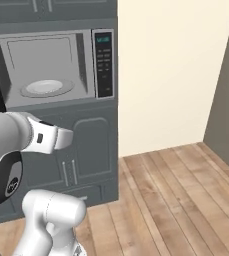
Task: Pick the carrot from the counter and place it in the microwave. Then turn on the microwave.
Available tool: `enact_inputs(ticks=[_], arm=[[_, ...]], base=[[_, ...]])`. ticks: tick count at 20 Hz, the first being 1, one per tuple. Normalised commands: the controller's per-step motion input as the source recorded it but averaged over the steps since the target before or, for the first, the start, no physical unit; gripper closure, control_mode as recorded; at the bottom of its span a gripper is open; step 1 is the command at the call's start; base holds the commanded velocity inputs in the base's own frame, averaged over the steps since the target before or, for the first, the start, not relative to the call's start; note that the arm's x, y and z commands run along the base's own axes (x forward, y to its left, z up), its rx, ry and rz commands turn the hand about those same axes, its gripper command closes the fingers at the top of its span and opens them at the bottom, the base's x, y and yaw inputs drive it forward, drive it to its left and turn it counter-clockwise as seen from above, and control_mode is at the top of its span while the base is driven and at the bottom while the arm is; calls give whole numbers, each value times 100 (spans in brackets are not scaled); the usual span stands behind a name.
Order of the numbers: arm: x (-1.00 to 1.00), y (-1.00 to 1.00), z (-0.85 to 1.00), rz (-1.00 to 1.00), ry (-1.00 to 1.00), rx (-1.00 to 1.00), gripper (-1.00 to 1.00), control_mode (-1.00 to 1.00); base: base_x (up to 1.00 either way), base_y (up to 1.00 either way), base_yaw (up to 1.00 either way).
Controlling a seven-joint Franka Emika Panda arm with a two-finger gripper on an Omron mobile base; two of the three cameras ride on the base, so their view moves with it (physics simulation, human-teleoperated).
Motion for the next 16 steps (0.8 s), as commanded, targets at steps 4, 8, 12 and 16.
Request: enact_inputs(ticks=[4,8,12,16], arm=[[0,0,0,0,0,0,-100,100],[0,0,0,0,0,0,-100,100],[0,0,0,0,0,0,-100,100],[0,0,0,0,0,0,-100,100]], base=[[-12,44,-24],[-20,37,-25],[-21,39,-24],[-22,40,-24]])
